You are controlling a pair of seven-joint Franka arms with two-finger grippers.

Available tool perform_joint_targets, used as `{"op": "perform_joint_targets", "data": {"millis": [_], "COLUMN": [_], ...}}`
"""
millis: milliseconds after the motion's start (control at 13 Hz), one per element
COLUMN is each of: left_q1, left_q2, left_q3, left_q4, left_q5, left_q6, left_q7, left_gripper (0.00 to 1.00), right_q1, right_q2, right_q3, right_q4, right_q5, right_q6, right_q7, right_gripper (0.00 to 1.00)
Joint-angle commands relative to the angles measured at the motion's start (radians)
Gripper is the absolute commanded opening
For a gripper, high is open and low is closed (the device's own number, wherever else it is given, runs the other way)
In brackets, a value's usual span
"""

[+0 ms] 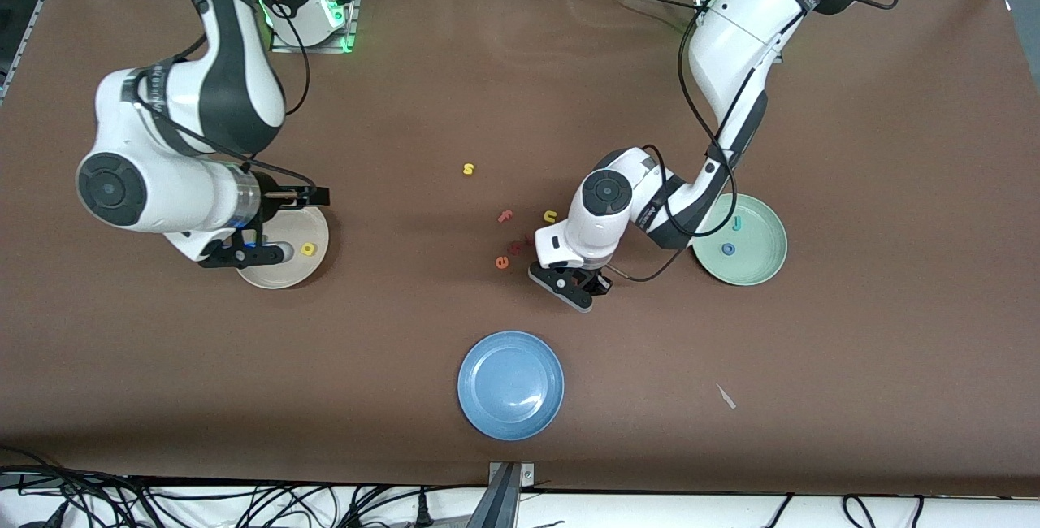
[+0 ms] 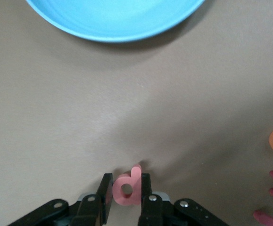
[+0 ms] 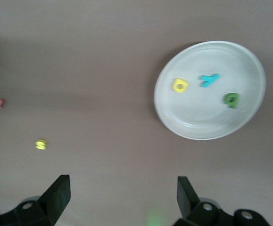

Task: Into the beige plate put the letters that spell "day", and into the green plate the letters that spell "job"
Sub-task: 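Raise the right gripper away while the left gripper carries pink a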

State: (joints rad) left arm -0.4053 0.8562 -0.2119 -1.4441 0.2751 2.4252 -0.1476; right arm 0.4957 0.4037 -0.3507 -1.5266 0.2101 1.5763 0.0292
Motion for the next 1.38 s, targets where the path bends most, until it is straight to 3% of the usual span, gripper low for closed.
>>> {"op": "perform_joint_targets", "data": {"millis": [0, 77, 154, 308, 538, 1000, 1154, 1308], "left_q1": [0.035, 0.051, 0.075, 0.129, 0.207, 0.399, 0.411, 0.414], "left_q2": [-0.081, -0.106, -0.126, -0.169, -0.248, -0.422, -0.472, -0.493], "left_q3": [-0.006, -0.012, -0.021, -0.032, -0.032, -0.034, -0.040, -0.040], "left_q4": [-0.006, -0.007, -0.007, -0.019, -0.070, -0.365, -0.496, -0.603], "left_q5": [0.004, 0.004, -0.008, -0.016, -0.037, -0.039, -0.075, -0.115], "left_q6": [-0.118, -0.177, -0.248, -0.372, -0.543, -0.517, -0.427, -0.312], "left_q7": [0.014, 0.014, 0.016, 0.055, 0.120, 0.272, 0.272, 0.272], "left_gripper": [0.00, 0.00, 0.00, 0.00, 0.00, 0.00, 0.00, 0.00], "right_q1": [-0.268, -0.345, -0.371, -0.422, -0.444, -0.444, -0.448, -0.451], "right_q2": [-0.069, -0.086, -0.112, -0.227, -0.282, -0.368, -0.365, -0.365], "right_q3": [0.323, 0.416, 0.439, 0.441, 0.437, 0.404, 0.342, 0.328], "right_q4": [0.002, 0.002, 0.000, -0.036, -0.056, -0.056, -0.056, -0.056], "right_q5": [-0.191, -0.260, -0.294, -0.284, -0.284, -0.299, -0.281, -0.262], "right_q6": [-0.015, -0.010, -0.006, 0.055, 0.065, 0.034, 0.041, 0.036], "right_q7": [-0.008, -0.008, 0.000, 0.005, 0.000, -0.003, -0.015, -0.069], "right_gripper": [1.00, 1.00, 1.00, 1.00, 1.00, 1.00, 1.00, 1.00]}}
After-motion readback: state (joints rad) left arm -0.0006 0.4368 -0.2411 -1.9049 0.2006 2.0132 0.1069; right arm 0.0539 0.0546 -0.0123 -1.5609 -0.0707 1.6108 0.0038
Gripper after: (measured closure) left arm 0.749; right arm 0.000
